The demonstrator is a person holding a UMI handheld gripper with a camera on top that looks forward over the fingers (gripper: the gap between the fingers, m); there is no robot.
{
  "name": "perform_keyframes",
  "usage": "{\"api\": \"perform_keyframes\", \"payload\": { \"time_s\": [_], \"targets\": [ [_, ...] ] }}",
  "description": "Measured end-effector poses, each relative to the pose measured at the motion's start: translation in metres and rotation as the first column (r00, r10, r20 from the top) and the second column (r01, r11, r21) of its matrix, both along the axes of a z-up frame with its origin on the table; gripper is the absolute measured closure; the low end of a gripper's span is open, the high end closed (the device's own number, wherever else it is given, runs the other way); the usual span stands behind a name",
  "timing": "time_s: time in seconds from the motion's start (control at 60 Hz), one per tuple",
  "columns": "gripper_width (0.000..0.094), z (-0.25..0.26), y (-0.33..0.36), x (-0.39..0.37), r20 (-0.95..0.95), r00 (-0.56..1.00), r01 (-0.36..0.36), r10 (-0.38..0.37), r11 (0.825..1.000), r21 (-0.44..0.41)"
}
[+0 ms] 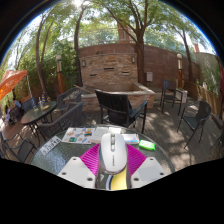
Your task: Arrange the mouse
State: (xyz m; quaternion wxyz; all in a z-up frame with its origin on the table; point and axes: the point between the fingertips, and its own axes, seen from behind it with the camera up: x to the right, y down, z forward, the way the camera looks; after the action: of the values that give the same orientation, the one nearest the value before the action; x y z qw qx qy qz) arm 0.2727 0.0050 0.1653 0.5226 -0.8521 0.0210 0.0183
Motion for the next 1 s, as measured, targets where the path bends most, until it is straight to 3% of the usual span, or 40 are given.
{"api": "perform_keyframes", "payload": {
  "time_s": [0.017, 0.167, 0.4, 0.433, 0.483, 0.533, 0.65, 1.0],
  "targets": [
    [0.0587, 0.009, 0.002, 0.002, 0.001, 1.000, 0.009, -0.009, 1.000, -0.030],
    [0.0582, -0.114, -0.015, 0.062, 0.046, 0.999, 0.029, -0.019, 0.971, -0.236],
    [0.0418, -0.184, -0.037, 0.082, 0.019, 0.999, 0.031, -0.025, 0.929, -0.369],
    [0.0330, -0.179, -0.038, 0.081, 0.008, 1.000, 0.028, -0.027, 0.932, -0.361],
    [0.0077, -0.164, -0.039, 0.078, -0.003, 1.000, 0.017, -0.019, 0.941, -0.338],
    [0.0106, -0.147, -0.042, 0.080, 0.015, 1.000, 0.021, -0.017, 0.948, -0.317],
    [0.0069, -0.104, -0.060, 0.074, 0.057, 0.998, 0.018, -0.003, 0.964, -0.266],
    [0.0079, 0.007, -0.198, 0.041, 0.134, 0.991, 0.017, 0.005, 0.986, -0.165]
  ]
}}
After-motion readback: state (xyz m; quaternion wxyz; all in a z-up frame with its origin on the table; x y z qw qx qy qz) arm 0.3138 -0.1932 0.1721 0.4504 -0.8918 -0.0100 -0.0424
